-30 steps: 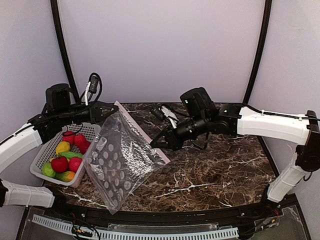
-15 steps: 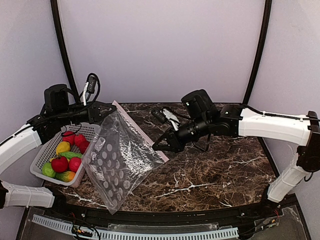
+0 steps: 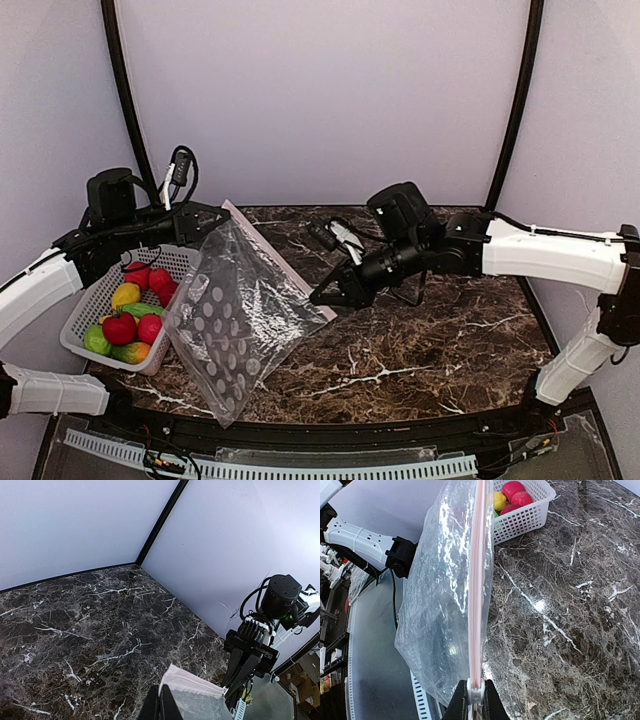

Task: Place the food in the zip-top bag and seal the zipper
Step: Unzip the zipper from the zipper food storage bag.

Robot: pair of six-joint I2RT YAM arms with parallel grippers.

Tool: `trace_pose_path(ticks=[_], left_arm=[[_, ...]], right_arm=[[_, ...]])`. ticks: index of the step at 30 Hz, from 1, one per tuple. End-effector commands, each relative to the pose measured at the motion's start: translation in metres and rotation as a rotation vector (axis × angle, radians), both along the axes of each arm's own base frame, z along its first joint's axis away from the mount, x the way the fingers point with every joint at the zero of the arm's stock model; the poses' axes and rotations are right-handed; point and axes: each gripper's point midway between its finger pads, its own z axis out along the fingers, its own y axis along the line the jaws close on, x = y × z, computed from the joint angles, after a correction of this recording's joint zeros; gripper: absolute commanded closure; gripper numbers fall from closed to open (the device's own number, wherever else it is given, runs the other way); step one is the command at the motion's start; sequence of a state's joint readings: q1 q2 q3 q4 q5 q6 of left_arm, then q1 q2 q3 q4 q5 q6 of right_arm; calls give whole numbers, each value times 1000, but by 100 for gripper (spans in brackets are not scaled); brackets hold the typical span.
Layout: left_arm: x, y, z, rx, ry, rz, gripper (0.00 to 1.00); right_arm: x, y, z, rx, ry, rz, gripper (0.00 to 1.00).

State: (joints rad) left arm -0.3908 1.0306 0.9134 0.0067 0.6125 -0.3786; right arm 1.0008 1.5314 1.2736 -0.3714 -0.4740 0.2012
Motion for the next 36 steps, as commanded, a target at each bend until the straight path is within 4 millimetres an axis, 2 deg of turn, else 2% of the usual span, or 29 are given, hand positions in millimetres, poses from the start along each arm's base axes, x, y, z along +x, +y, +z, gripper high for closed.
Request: trace_pose_path(ticks=[1, 14, 17, 19, 21, 24, 27, 30, 33, 36], left_arm=[[6, 14, 19, -22, -78, 65, 99], [8, 19, 19, 2, -85, 66, 99], [-1, 11, 21, 7, -110, -11, 99], [-26, -5, 23, -15, -127, -198, 99], [-44, -13, 24, -38, -123, -327, 99], [-59, -16, 23, -56, -112, -418, 99], [-74, -15, 22, -58, -100, -470, 99], [-83, -14, 22, -61, -89, -494, 99], [-88, -12, 20, -60, -84, -495, 99], [-90, -12, 17, -61, -77, -495, 99]], right_arm=[[-14, -19, -20, -91, 73, 0, 100], [-17, -25, -21, -103, 82, -10, 100], [-17, -26, -14, -90, 77, -17, 99], [-16, -25, -6, -72, 69, -18, 87], [-14, -23, 6, -50, 54, -22, 69], [-9, -18, 27, -6, 19, -35, 47], [-4, -13, 45, 42, -14, -45, 40], [0, -8, 60, 82, -44, -55, 40], [3, -2, 71, 107, -68, -51, 47], [5, 3, 72, 105, -91, -48, 54]])
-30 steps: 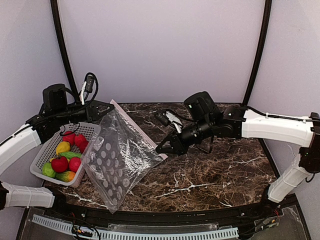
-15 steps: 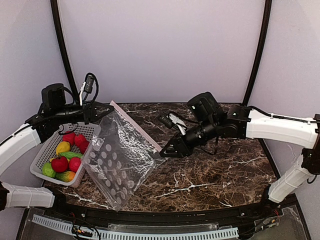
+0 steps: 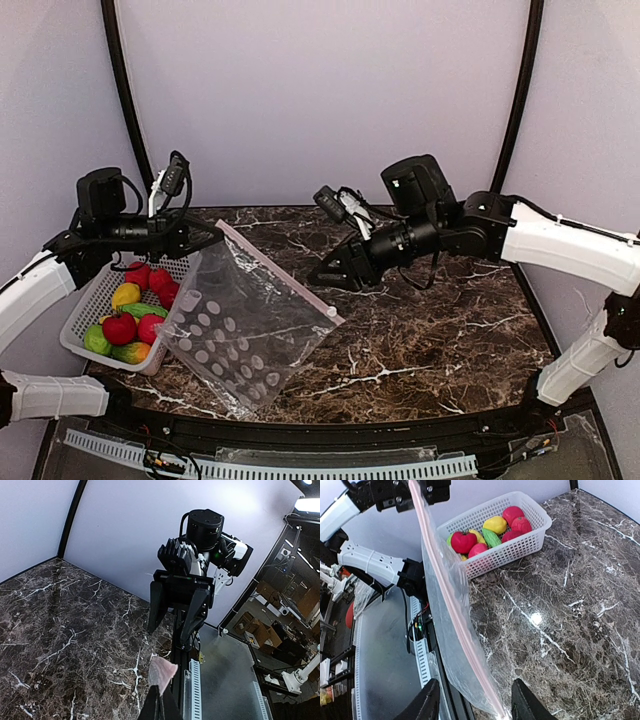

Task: Place the food in the zip-top bag and seal the zipper
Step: Unzip the zipper from the zipper food storage bag.

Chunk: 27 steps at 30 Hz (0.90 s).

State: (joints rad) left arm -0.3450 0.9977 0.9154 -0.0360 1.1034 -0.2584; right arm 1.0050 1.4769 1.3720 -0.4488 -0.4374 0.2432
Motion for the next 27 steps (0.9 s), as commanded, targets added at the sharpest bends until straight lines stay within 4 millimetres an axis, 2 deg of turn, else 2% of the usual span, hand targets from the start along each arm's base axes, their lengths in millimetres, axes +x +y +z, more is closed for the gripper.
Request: trace_pose_path(ticks=[1, 6, 14, 27], left_arm=[[-16, 3, 1, -7, -9, -44, 99], [-16, 3, 2, -10, -11, -42, 99], [-17, 3, 3, -14, 2, -47, 99], [-15, 3, 3, -14, 3, -45, 99]], right_arm=[[5, 10, 20, 46, -73, -1, 56], [6, 22, 13, 33, -83, 23, 65], [8, 33, 4, 23, -99, 43, 72], [11, 42, 10, 49, -124, 72, 76]])
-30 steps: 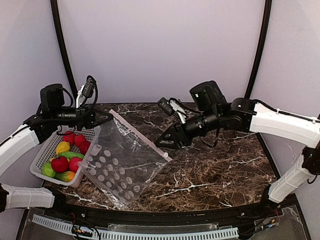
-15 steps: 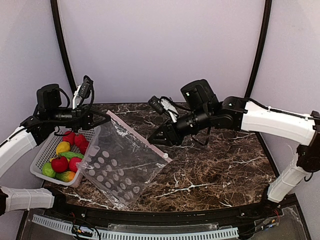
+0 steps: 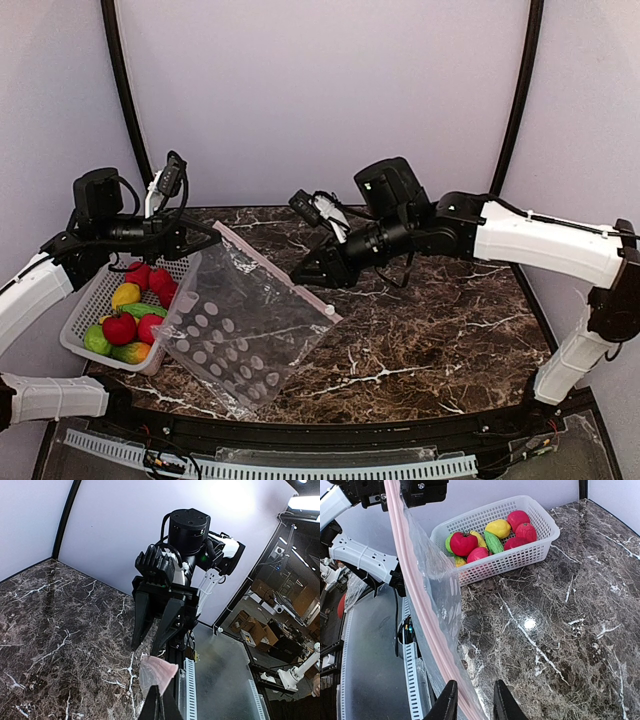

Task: Place the food in the zip-top bag and seal the zipper
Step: Unzip the zipper from the zipper food storage bag, then pass from the left arm to the right

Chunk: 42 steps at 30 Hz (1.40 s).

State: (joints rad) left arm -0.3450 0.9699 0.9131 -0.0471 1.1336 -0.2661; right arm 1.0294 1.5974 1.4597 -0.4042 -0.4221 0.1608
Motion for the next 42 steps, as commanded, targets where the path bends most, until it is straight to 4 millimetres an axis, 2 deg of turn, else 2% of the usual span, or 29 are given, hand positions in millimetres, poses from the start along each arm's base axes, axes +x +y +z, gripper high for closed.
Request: trace_pose_path(ticks=[1, 8, 21, 29, 39, 41, 42], left_arm=[[-3, 1, -3, -2, 7, -16, 99], [-2, 1, -3, -3, 5, -15, 99], [-1, 0, 0, -9, 6, -20, 99], [1, -1, 0, -11, 12, -25, 99], [6, -2, -3, -5, 16, -9, 99], [11, -1, -4, 2, 13, 22, 95], [14, -1, -4, 5, 9, 36, 82]], right_arm=[[2, 9, 16, 47, -42, 23, 76], [-4, 14, 11, 39, -25, 78, 76], [-10, 25, -1, 26, 11, 159, 84], [-6, 27, 1, 37, -5, 158, 100], [-7, 29, 8, 72, -2, 174, 100], [-2, 28, 11, 71, -20, 137, 100], [4, 27, 12, 63, -31, 103, 100]])
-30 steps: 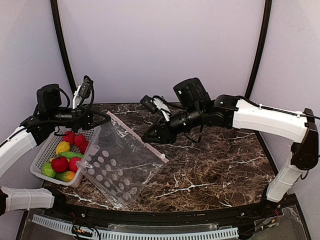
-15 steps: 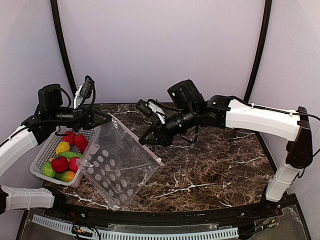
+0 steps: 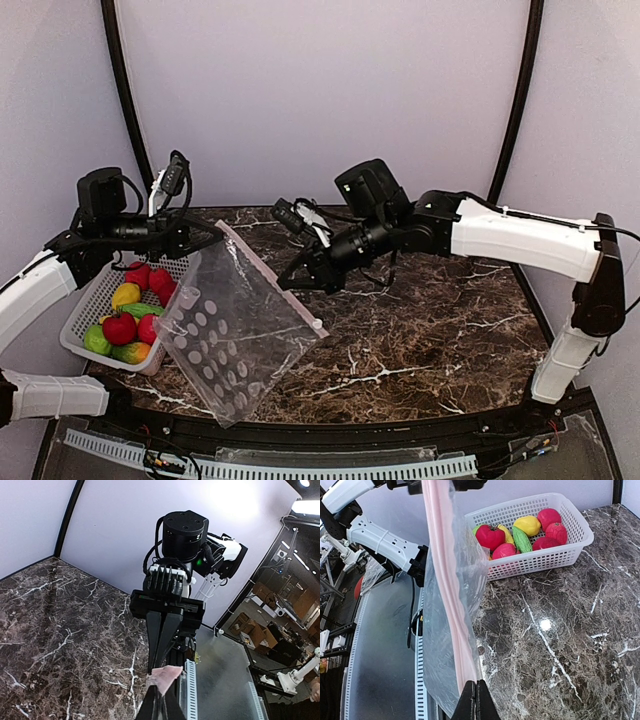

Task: Place the food in the zip-top bag and seal the zipper
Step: Pass from the left arm to the right, then open the zipper food storage bag at the center of the board.

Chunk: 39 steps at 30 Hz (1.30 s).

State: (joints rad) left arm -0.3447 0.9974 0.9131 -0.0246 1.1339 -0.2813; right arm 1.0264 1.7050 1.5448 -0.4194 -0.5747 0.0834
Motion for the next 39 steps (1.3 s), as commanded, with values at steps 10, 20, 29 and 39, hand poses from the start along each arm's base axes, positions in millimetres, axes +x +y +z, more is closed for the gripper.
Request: trace_pose_path(ticks=[10, 20, 29, 39], left_arm=[[63, 31, -5, 149, -95, 442, 21], [81, 48, -21, 180, -23, 598, 20], [88, 51, -34, 125, 97, 655, 20], [71, 4, -62, 43, 225, 575, 23]], right_arm=[[104, -77, 15, -55, -79, -495, 100], [141, -179, 40, -158, -174, -756, 100], [116, -161, 56, -108, -115, -644, 100], [95, -76, 5, -19, 61, -511, 100]])
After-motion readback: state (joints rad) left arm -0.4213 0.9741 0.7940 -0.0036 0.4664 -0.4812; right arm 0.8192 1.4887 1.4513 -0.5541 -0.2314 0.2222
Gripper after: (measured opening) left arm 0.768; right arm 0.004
